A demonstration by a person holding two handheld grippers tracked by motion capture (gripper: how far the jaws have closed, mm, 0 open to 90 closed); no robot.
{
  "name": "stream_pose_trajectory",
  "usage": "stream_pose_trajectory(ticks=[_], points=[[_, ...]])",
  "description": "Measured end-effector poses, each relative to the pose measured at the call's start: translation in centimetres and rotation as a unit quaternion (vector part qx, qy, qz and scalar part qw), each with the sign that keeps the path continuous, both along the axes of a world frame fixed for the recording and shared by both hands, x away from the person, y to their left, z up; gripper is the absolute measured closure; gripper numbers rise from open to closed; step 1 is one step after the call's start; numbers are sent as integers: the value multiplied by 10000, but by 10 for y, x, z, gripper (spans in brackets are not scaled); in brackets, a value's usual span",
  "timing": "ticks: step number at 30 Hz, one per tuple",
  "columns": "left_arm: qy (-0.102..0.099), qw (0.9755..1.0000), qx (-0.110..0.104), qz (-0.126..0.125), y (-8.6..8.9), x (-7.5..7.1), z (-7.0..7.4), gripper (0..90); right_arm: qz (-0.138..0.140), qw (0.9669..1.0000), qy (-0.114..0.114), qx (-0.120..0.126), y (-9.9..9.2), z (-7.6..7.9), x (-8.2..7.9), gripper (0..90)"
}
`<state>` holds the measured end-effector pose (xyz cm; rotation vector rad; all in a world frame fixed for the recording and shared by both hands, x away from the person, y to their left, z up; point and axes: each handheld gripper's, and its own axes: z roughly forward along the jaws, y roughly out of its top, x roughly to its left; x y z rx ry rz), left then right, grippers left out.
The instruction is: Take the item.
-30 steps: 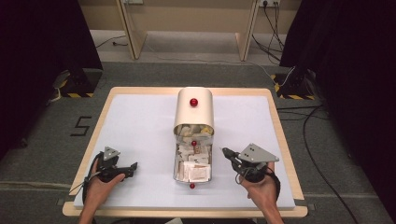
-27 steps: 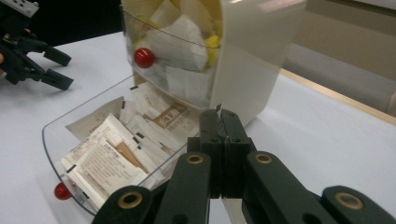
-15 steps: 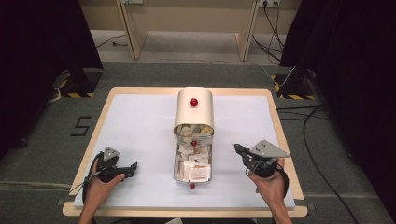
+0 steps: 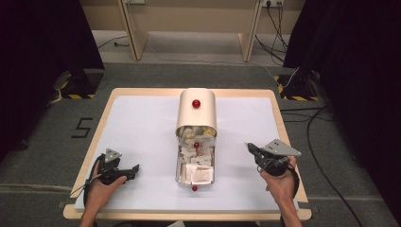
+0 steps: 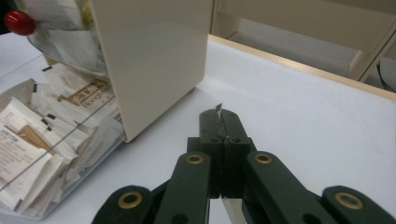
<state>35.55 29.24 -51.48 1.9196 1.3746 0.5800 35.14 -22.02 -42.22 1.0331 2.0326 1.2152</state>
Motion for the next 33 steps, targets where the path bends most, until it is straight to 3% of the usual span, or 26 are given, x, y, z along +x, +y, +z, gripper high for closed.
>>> stream_pose_trajectory(ticks=[16,33], points=[[2,10000,3,0,0,0,0,80,-325,9994,155,-1,-20,-14,12,900],[1,10000,1,-1,0,0,0,79,-477,9985,259,-32,-29,-24,19,900]])
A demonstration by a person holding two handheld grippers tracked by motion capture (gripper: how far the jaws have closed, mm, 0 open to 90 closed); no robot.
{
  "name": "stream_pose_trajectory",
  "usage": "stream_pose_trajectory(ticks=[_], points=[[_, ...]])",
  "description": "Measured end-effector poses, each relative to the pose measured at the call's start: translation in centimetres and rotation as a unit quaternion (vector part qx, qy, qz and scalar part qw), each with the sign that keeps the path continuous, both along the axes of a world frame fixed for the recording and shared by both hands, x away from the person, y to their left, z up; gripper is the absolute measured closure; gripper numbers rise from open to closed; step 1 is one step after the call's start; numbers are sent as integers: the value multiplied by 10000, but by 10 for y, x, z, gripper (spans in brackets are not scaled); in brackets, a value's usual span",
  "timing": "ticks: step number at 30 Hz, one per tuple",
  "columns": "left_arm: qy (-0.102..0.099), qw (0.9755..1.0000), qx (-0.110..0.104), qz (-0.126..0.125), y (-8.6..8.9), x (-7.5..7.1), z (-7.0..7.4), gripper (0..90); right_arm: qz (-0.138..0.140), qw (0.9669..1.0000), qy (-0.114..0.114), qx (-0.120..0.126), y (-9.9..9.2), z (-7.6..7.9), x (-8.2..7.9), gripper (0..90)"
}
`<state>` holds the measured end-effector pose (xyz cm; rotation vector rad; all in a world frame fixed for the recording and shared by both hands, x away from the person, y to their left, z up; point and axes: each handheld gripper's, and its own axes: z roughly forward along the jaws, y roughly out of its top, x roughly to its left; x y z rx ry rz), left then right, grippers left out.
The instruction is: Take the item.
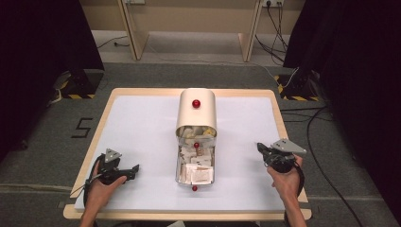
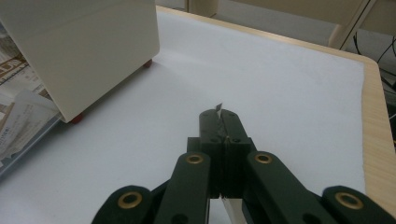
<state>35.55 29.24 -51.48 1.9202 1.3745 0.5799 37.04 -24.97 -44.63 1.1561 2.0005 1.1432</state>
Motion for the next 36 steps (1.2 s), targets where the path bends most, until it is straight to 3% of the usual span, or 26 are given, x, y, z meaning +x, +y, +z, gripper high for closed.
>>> stream_pose_trajectory(ticks=[20,36], points=[[1,10000,3,1,0,0,0,79,-135,9998,98,-53,-3,-10,11,900],[0,10000,5,1,0,0,0,79,-126,9993,311,-167,2,-25,21,899]])
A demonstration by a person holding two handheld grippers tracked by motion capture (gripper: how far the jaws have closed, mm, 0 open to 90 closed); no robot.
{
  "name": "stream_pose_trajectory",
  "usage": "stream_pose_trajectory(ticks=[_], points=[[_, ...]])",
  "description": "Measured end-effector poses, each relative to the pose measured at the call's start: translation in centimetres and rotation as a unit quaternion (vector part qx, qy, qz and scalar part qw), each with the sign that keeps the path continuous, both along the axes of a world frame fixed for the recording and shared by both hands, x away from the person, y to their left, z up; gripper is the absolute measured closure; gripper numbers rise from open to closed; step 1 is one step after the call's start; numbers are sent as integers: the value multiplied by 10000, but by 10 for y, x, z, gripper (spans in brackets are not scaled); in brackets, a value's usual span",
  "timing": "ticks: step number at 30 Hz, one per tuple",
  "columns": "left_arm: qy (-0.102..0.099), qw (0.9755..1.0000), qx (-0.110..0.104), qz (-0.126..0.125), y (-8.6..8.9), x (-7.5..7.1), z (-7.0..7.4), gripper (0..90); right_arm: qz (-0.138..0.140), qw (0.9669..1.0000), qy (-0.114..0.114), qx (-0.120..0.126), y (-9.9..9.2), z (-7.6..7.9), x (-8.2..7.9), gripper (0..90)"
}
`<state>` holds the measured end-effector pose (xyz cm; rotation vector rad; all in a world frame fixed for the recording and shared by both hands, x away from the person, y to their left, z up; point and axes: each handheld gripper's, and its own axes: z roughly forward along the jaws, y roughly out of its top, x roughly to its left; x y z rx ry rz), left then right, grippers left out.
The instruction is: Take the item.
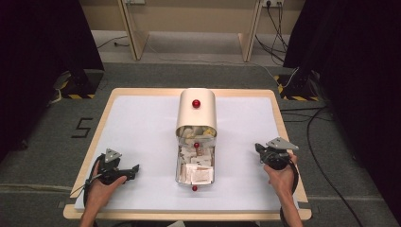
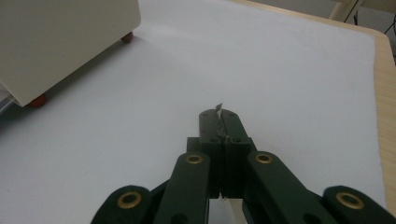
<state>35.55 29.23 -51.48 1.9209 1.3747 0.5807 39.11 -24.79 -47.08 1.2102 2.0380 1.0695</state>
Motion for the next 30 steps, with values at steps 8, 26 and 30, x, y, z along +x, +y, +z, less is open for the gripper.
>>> stream_pose_trajectory(ticks=[8,26,30], points=[[2,10000,3,-1,0,0,0,79,57,9999,77,-35,4,-5,2,897],[0,10000,-3,0,0,0,0,79,109,9997,205,-77,5,-10,4,860],[0,10000,-3,0,0,0,0,79,-19,9996,280,54,6,-11,5,653]])
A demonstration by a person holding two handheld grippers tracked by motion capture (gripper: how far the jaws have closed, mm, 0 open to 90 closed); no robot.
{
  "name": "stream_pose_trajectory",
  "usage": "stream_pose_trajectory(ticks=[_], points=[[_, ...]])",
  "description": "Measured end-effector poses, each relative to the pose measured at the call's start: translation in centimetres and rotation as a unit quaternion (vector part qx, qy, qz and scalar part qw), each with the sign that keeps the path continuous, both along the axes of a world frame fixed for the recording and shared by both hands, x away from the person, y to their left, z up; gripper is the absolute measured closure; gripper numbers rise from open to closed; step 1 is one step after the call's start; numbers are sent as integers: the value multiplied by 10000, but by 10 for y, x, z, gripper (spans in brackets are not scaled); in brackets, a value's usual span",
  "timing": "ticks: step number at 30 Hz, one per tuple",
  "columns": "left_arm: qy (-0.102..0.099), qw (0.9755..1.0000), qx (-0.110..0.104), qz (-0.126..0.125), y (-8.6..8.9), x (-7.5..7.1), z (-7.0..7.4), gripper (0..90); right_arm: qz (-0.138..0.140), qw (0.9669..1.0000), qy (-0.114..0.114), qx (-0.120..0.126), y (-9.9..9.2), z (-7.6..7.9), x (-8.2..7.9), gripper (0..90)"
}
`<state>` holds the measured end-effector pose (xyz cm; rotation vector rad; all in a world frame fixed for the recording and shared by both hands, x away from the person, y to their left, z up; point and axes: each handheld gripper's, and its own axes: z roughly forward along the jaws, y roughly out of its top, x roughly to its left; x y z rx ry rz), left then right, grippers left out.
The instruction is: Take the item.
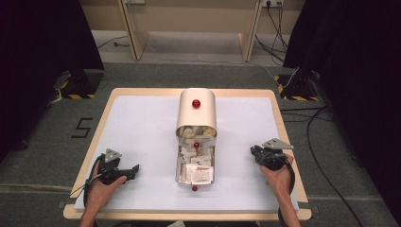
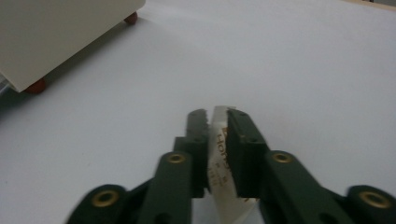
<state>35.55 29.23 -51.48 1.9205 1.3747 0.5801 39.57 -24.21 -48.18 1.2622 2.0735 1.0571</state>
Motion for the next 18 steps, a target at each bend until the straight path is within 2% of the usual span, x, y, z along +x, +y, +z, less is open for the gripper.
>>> stream_pose_trajectory(ticks=[4,6,11,18], points=[[0,10000,-1,-1,0,0,0,79,-190,9995,58,238,1,0,2,451],[-1,10000,-3,0,0,0,0,79,-322,9988,61,361,1,0,2,389],[-1,10000,-3,-1,0,0,0,79,-357,9979,73,544,1,4,1,333],[-1,10000,-1,-1,0,0,0,79,-313,9976,55,620,1,9,-1,315]])
